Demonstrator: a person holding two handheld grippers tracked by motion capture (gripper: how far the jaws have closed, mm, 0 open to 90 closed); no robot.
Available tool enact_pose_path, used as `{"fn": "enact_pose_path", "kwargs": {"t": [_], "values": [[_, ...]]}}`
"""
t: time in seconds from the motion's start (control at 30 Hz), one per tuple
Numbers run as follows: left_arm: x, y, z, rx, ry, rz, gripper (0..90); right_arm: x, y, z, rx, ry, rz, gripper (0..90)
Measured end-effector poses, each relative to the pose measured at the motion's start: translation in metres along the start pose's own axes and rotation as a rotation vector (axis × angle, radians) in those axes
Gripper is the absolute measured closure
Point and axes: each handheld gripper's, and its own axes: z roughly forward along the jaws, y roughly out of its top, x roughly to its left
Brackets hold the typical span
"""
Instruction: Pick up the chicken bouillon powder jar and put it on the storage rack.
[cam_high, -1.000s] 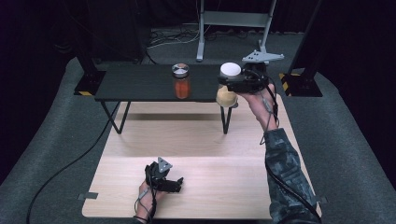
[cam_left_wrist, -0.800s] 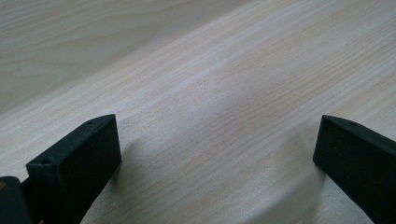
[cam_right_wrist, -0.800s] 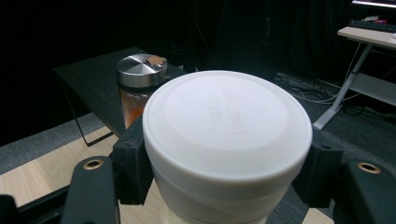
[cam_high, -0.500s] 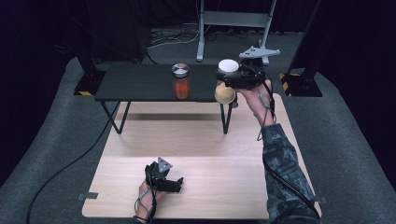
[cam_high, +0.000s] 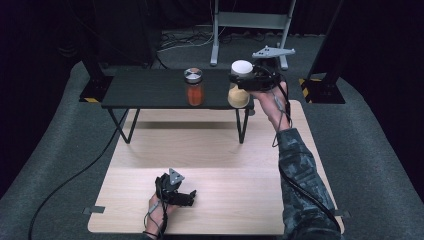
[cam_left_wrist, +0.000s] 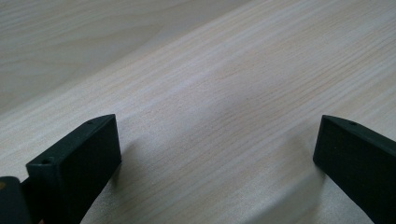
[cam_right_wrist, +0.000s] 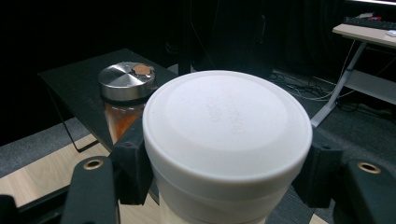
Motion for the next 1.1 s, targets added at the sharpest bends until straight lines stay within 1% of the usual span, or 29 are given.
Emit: {"fn": "enact_pose_path", "kwargs": {"t": [0.33, 0.53, 1.1], "values": [[0.0, 0.0, 0.0, 0.0, 0.0, 0.002, 0.4, -0.001, 0.003, 0.009, 0.015, -0.004, 0.006, 33.0], [0.0, 0.0, 0.0, 0.0, 0.0, 0.002, 0.4, 0.001, 0.004, 0.014, 0.021, -0.004, 0.001, 33.0], [0.0, 0.0, 0.0, 0.001, 0.0, 0.002, 0.4, 0.002, 0.006, 0.024, 0.018, -0.006, 0.009, 33.0]]}}
